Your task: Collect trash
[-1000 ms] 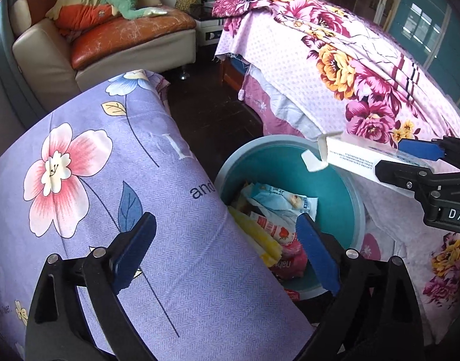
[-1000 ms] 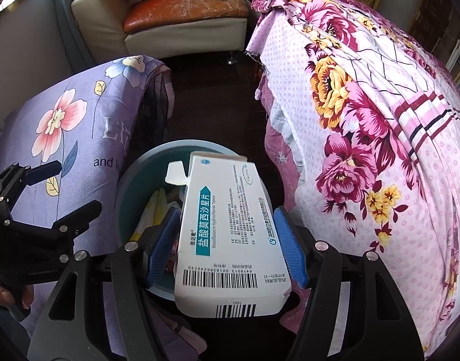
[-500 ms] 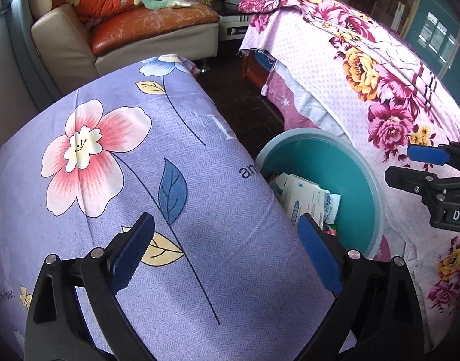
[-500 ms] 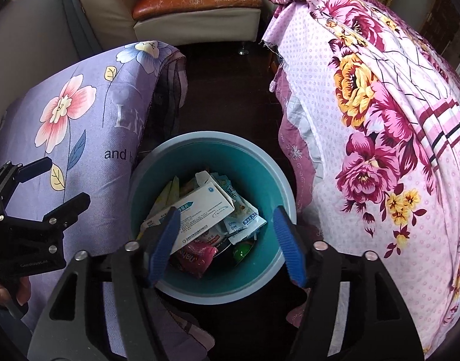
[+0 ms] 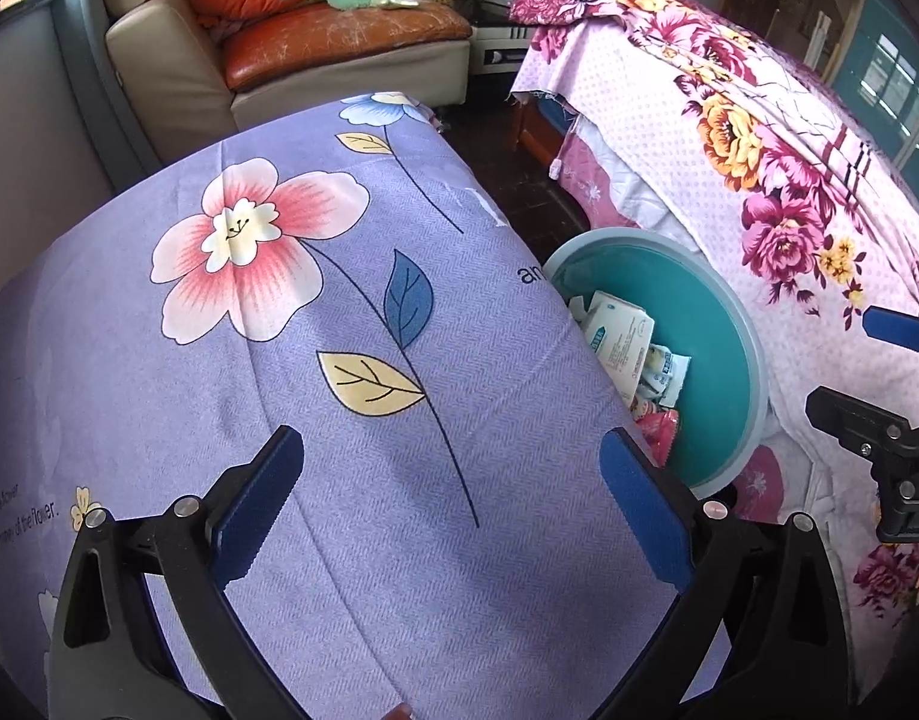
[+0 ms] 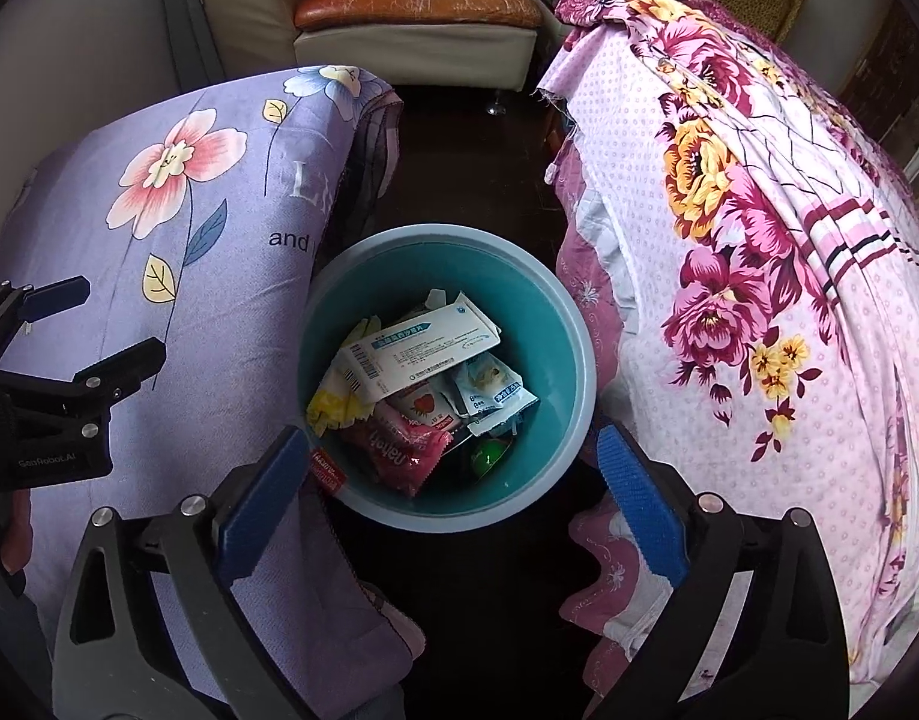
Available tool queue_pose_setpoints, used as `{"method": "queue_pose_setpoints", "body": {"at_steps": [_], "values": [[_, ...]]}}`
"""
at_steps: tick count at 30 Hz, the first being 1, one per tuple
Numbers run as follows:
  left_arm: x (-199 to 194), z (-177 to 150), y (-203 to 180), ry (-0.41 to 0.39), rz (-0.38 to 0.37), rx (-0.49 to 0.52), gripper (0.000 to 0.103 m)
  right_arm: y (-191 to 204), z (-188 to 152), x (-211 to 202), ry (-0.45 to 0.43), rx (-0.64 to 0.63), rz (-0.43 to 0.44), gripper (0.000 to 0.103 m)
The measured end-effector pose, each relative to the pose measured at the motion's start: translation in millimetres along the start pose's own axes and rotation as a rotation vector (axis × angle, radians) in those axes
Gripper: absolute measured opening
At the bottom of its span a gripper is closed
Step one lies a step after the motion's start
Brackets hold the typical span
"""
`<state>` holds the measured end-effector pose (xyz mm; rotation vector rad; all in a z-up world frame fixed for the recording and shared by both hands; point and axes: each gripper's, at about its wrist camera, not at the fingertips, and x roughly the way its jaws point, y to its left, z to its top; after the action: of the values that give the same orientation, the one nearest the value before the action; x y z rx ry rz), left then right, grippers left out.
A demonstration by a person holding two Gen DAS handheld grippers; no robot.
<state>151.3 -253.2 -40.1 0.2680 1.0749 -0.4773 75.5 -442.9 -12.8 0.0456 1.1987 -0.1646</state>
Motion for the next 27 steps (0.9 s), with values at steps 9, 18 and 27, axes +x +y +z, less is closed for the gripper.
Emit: {"method": "queue_pose_setpoints", "body": {"at_steps": [9,18,27], "values": [[-32,-25,9,-0.027,0.017,-0.026,0.099,11,-26,-32,-0.040,0.006,-0.029,0.096],[-51,-45,11,-0.050,0.023,-0.032,0.099,20,-47,-43,-0.060,0.021,-0.036,0.096],[-57,-59,15,-0.058,0.036,-0.035,0.099,23,-57,-41,-0.054,0.045,-0.030,0.096]]}}
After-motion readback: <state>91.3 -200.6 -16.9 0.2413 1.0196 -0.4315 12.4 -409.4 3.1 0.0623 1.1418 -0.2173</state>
